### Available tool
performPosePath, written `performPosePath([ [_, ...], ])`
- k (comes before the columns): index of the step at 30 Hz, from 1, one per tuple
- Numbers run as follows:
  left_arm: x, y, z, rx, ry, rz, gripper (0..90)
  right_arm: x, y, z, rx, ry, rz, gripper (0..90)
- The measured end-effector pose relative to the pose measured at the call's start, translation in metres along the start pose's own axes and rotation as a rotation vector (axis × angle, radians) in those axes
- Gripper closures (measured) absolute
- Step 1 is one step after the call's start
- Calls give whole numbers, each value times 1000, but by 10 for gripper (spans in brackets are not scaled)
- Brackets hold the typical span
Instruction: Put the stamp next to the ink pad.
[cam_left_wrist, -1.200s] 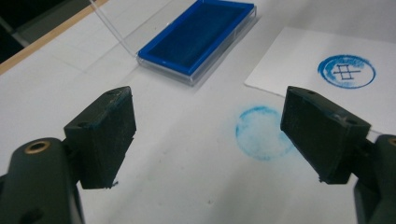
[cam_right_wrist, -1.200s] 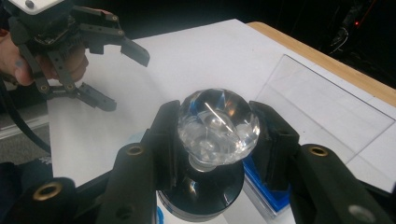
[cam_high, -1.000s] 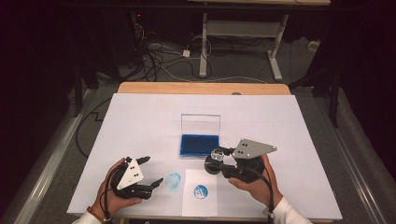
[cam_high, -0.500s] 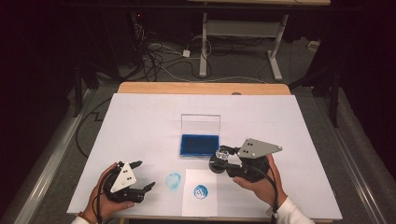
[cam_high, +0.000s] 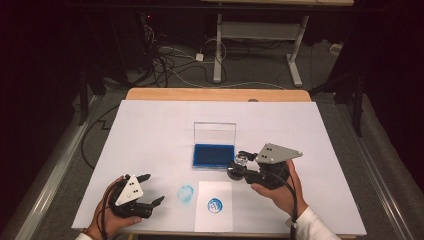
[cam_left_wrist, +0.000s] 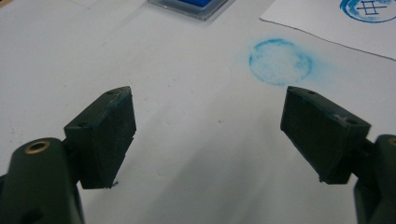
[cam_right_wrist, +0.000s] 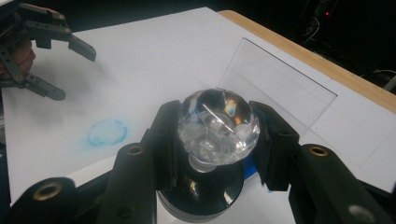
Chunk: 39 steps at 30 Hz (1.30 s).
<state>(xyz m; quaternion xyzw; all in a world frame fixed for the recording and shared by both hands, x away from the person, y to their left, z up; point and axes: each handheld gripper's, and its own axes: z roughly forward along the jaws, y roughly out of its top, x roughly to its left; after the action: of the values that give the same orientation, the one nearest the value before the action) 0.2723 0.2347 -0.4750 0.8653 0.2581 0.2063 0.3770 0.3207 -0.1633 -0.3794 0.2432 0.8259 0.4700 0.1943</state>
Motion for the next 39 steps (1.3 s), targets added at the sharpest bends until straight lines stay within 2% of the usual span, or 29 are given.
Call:
performPosePath([
  [4,0,-1,0,2,-1,-2,176,-7,5,0,-4,-31,-2,571],
  [9,0,2,0,-3,1,-6,176,-20,12,-3,-3,-47,10,571],
  [11,-2,2,0,0,-3,-1,176,-28,13,-3,1,-40,31,571],
  [22,-4,2,0,8,-2,3,176,-50,17,12,72,-85,44,570],
  [25,-4,2,0,5,-3,4,176,-57,15,19,89,-89,60,570],
  [32,-5,2,0,11,0,13,176,-72,5,35,143,-145,74,570],
  [35,-5,2,1,13,1,15,176,-76,-3,42,158,-152,97,570],
  [39,-5,3,2,16,0,14,176,-77,-13,51,175,-162,105,570],
])
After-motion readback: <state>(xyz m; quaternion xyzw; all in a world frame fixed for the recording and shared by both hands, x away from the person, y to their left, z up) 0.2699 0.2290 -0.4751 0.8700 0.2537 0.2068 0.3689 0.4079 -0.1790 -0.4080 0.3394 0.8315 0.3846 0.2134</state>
